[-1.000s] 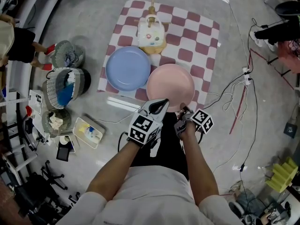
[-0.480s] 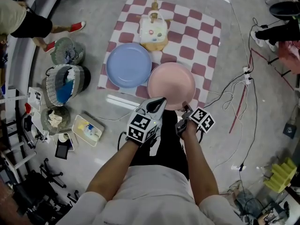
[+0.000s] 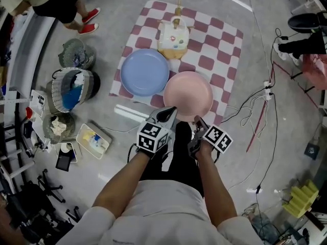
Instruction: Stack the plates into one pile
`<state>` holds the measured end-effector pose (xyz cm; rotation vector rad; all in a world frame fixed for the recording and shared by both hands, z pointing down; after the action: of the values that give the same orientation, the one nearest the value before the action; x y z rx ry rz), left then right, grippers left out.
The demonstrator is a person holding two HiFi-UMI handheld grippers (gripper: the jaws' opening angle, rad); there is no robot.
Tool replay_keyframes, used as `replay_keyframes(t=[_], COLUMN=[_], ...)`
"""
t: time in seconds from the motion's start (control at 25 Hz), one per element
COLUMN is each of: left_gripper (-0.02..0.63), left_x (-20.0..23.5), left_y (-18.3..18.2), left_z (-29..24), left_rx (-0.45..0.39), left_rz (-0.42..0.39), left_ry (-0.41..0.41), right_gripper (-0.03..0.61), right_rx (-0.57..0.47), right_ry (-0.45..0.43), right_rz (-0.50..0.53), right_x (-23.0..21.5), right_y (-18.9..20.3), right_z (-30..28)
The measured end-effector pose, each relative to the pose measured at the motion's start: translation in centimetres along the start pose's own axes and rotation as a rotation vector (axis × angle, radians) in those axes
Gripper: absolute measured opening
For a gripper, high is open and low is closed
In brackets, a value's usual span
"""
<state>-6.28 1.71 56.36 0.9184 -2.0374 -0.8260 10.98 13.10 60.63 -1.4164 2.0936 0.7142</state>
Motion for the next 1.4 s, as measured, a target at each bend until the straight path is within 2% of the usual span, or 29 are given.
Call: replay_keyframes(t=[0.08, 0.24, 0.4, 0.56, 0.72, 1.12, 1.4], left_gripper=[0.006, 0.006, 0.006, 0.006, 0.006, 0.008, 0.023], left_x=[0.6, 1.7, 2.9, 4.8, 6.7, 10.9, 12.8], left_y=[0.2, 0.5, 1.2, 2.1, 3.5, 8.3, 9.3], left_z=[0.4, 0.8, 1.3, 1.5, 1.5, 0.9, 0.2], left_rx=[0.002, -0.002, -0.006, -0.013, -0.037, -0.147, -0.246], left_rz=[0.016, 0.044, 0.095, 0.192, 0.350, 0.855, 1.033], left_ry=[-0.024, -0.063, -0.108, -0.161, -0.226, -0.396, -0.450], right_gripper=[0.085, 0.013, 0.011, 0.011, 0.011, 0.011, 0.011], right_rx=[0.015, 0.056, 0.096, 0.130, 0.176, 0.281, 0.320], right_ry=[-0.042, -0.071, -0.104, -0.152, -0.210, -0.267, -0.296], right_rz=[0.020, 0.064, 0.099, 0.131, 0.163, 0.246, 0.266], right_x=[1.4, 3.3, 4.8, 6.7, 8.6, 11.5, 12.5], right_y=[0.4, 1.1, 1.7, 2.0, 2.3, 2.0, 1.6], right_z=[-0.3, -1.6, -2.8, -4.1, -5.3, -8.0, -9.6])
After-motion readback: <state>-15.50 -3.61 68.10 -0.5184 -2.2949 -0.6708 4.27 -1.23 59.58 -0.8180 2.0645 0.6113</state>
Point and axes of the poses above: the fingertips, and each gripper's own axes: z backward along the fingers, x to its left, y out of its underside, the point moved 8 cm from there along z, backward along the fingers, and after that the axes turned 7 degrees about -z, right-handed, at the moved point
